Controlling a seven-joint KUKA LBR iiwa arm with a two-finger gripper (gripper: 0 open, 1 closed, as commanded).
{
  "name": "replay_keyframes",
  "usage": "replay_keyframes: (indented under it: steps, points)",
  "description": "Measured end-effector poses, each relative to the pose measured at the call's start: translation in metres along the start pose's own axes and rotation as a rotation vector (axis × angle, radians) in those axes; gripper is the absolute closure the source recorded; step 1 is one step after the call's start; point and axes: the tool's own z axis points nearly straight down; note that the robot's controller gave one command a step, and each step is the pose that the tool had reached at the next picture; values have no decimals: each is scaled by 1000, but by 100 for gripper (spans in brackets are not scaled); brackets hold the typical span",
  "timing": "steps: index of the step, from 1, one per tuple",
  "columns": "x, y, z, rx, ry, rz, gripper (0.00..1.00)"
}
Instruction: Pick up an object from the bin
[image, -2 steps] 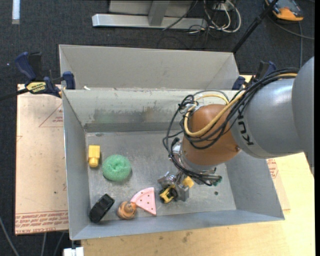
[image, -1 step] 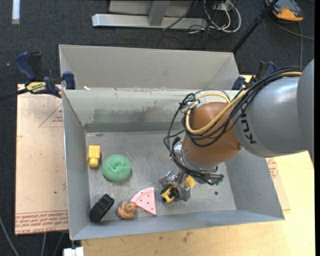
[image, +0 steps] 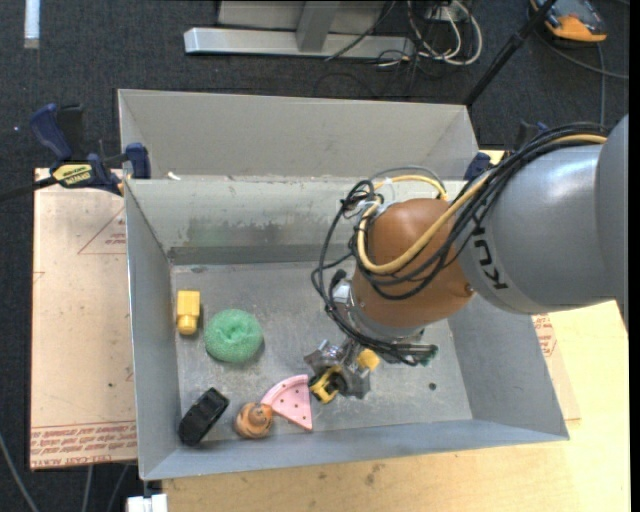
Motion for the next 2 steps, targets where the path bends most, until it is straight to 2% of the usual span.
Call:
replay_keyframes:
  steps: [1, 2]
  points:
    - [-26, 10, -84, -9, 7, 6, 100]
    - [-26, 10, -84, -9, 8, 7, 100]
